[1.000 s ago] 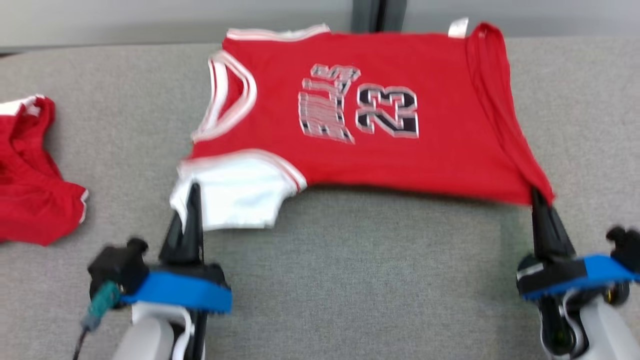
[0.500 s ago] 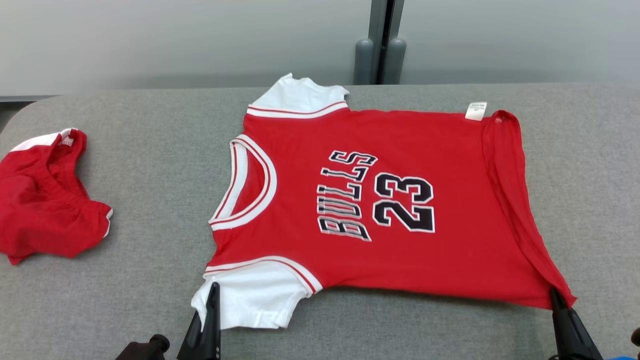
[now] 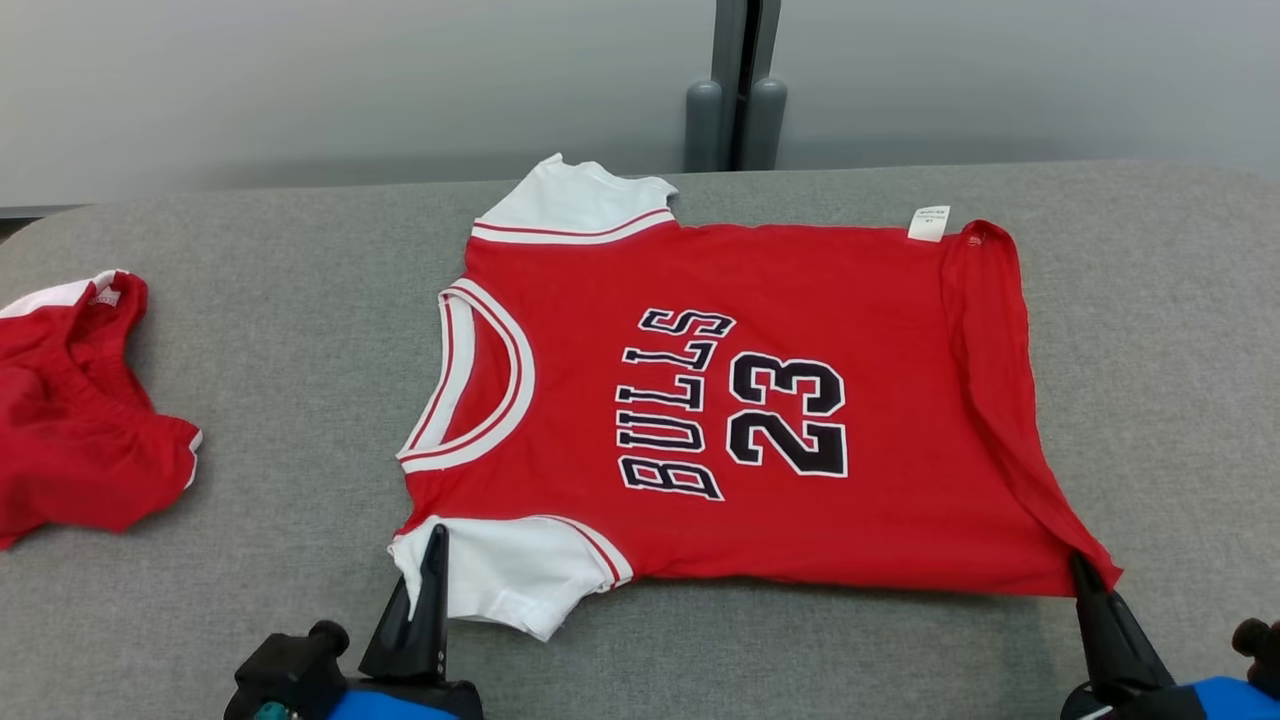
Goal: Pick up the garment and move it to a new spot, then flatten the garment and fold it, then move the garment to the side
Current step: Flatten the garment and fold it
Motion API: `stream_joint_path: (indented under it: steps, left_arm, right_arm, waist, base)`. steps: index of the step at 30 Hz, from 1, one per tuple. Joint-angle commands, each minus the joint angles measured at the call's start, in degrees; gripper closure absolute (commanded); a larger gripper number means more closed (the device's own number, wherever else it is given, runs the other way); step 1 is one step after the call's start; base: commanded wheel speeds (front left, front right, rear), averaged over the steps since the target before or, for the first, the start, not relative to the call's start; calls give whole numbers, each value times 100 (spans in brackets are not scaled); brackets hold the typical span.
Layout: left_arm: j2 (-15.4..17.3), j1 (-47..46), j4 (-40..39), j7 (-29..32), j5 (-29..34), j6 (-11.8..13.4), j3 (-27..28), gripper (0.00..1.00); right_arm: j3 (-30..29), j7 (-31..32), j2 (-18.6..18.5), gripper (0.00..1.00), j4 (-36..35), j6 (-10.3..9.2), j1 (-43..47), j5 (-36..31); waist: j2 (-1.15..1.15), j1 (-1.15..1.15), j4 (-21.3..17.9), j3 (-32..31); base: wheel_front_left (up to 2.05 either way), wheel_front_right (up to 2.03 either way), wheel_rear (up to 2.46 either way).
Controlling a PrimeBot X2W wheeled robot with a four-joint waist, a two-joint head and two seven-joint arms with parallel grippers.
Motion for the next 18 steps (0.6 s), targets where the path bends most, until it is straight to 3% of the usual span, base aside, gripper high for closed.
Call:
stream_joint_path:
  steps: [1,18]
  left_arm:
    - [21,-183,68,-7,9,-42,21,100]
    - [115,-1451,813,23,94,-285,1,100]
  right_arm:
    - [31,37,1,100,73,3,-138,7]
    - [36,370,-1,100,563,4,-1147,-78]
  waist:
    - [0,0,-33,8]
    - [0,0,-161,397]
  base:
    - [0,0,0]
    - [0,0,0]
